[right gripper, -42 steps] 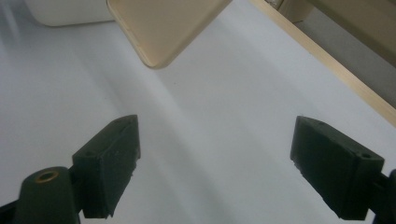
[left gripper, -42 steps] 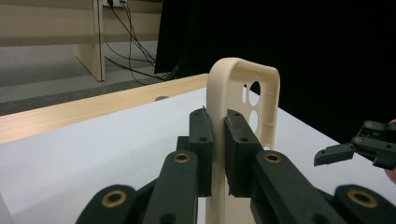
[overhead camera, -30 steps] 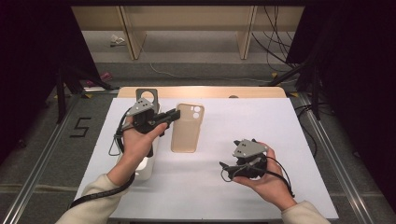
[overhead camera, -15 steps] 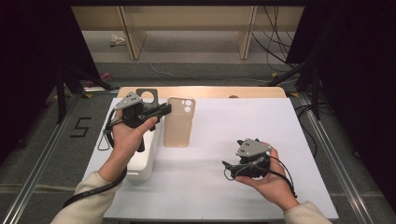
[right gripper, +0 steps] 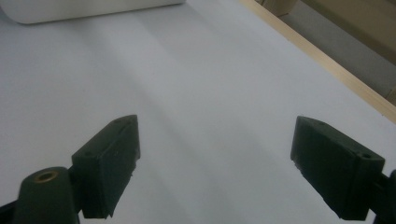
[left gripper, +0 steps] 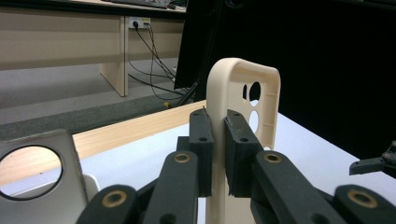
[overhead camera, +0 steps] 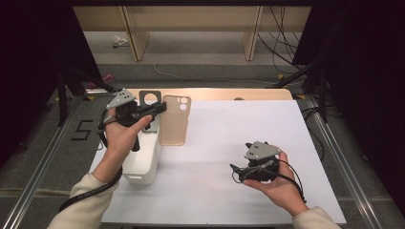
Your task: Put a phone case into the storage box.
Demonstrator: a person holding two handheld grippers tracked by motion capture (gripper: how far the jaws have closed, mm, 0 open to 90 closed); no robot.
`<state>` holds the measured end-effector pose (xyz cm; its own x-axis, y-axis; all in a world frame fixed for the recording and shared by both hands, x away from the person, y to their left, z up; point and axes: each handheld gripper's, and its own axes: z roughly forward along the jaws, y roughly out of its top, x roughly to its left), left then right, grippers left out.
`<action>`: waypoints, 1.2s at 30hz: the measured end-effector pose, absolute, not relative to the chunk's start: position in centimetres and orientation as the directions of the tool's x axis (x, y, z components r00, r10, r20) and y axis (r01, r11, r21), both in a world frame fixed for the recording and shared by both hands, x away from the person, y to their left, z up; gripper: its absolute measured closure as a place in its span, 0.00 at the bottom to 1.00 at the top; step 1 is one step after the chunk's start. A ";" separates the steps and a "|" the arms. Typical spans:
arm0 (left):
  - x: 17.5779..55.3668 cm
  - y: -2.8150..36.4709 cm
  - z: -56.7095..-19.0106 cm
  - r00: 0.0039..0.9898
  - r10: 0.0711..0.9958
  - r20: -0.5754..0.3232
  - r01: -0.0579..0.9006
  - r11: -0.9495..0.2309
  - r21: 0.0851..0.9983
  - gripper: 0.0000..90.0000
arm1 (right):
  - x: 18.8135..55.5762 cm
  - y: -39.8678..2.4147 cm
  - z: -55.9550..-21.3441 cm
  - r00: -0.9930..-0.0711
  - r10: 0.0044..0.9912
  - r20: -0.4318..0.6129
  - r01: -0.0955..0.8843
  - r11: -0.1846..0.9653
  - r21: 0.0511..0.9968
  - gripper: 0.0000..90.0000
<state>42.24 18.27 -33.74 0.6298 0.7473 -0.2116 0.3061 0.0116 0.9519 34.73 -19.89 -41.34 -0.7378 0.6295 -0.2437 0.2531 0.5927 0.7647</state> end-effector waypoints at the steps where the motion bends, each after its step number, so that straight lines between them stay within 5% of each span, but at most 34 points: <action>1: 42.3 18.3 -33.7 0.629 0.748 -0.211 0.306 0.011 0.952 0.92 | 34.7 -20.0 -41.3 -0.735 0.632 -0.244 0.255 0.592 0.765 0.18; 36: 43.2 22.9 -32.7 0.580 0.791 -0.194 0.273 0.036 0.961 0.92 | 34.7 -20.8 -41.4 -0.725 0.653 -0.219 0.279 0.570 0.773 0.18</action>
